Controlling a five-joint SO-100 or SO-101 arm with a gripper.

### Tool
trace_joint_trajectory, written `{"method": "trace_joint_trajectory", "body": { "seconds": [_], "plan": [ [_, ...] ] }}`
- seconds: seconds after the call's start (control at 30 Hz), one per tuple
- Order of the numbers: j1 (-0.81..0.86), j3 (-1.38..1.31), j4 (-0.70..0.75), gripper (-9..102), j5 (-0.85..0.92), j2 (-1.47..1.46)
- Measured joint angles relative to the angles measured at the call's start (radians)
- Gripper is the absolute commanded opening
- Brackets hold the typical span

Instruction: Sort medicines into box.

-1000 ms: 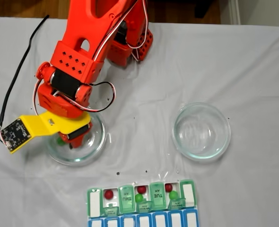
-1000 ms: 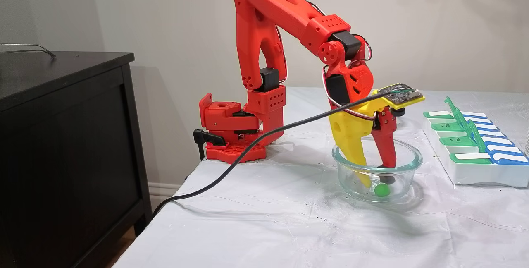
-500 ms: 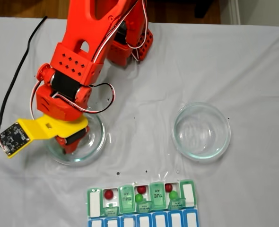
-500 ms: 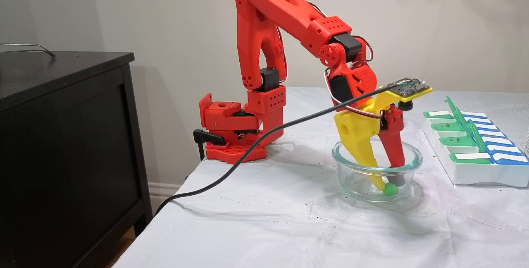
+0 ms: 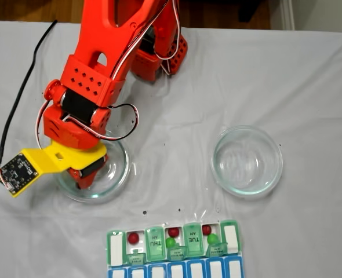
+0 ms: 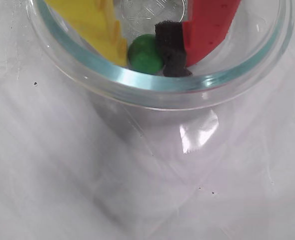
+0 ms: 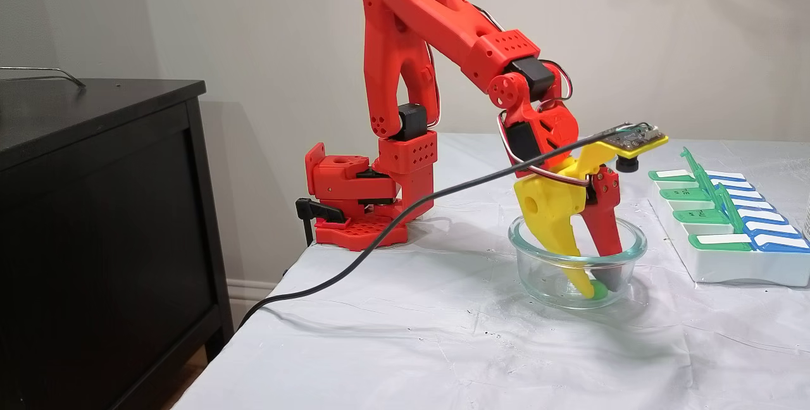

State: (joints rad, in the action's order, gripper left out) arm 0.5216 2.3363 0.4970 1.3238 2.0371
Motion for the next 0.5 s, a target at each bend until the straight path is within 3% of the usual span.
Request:
{"method": "trace_joint_trajectory", "body": {
  "seconds": [0.5],
  "plan": [
    [-0.011, -0.008, 0.040, 12, 0.040, -0.048]
  ]
}}
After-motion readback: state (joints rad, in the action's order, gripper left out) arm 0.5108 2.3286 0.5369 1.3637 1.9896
